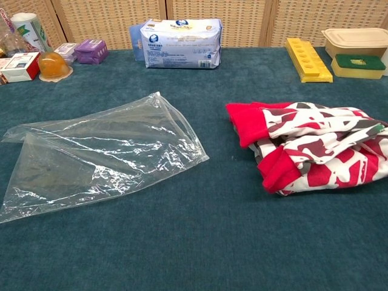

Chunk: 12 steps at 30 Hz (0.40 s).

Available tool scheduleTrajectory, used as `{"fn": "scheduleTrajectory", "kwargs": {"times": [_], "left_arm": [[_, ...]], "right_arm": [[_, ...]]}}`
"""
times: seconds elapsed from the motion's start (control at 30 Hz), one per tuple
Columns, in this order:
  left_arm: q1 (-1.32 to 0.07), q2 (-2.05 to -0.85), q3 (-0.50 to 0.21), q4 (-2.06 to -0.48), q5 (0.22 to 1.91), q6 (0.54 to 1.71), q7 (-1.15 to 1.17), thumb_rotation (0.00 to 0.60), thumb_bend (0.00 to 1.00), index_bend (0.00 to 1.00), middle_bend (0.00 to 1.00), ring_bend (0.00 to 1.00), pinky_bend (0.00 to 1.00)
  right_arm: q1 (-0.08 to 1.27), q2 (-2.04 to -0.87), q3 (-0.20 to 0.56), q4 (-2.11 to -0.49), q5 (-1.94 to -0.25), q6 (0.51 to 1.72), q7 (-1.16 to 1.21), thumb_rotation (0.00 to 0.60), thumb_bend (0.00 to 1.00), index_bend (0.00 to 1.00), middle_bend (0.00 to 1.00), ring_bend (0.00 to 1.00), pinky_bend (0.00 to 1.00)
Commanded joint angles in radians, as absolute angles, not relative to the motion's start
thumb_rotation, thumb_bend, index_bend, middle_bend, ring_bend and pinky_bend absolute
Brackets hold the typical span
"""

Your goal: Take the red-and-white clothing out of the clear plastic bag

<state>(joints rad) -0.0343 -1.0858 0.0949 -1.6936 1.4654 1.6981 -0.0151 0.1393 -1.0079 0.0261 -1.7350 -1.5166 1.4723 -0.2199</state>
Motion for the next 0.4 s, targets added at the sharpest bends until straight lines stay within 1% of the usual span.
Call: {"fn": "scheduleTrajectory", "kwargs": {"times": [0.03, 0.4], "left_arm": [[-0.001, -1.097, 0.103, -1.694, 1.480, 1.729, -0.022, 0.521, 0.01, 0.00, 0.04, 0.00, 0.03], [0.012, -1.111, 0.083, -1.704, 1.515, 1.718, -0.018, 0.523, 0.01, 0.02, 0.04, 0.00, 0.03]], "right_arm": [[0.125, -1.009, 0.022, -1.738, -1.506, 1.480, -0.222, 0.598, 0.19, 0.31, 0.28, 0.28, 0.26], [0.098, -1.008, 0.011, -1.734, -1.520, 1.497, -0.193, 0.599, 0.18, 0.31, 0.28, 0.28, 0.26]]}}
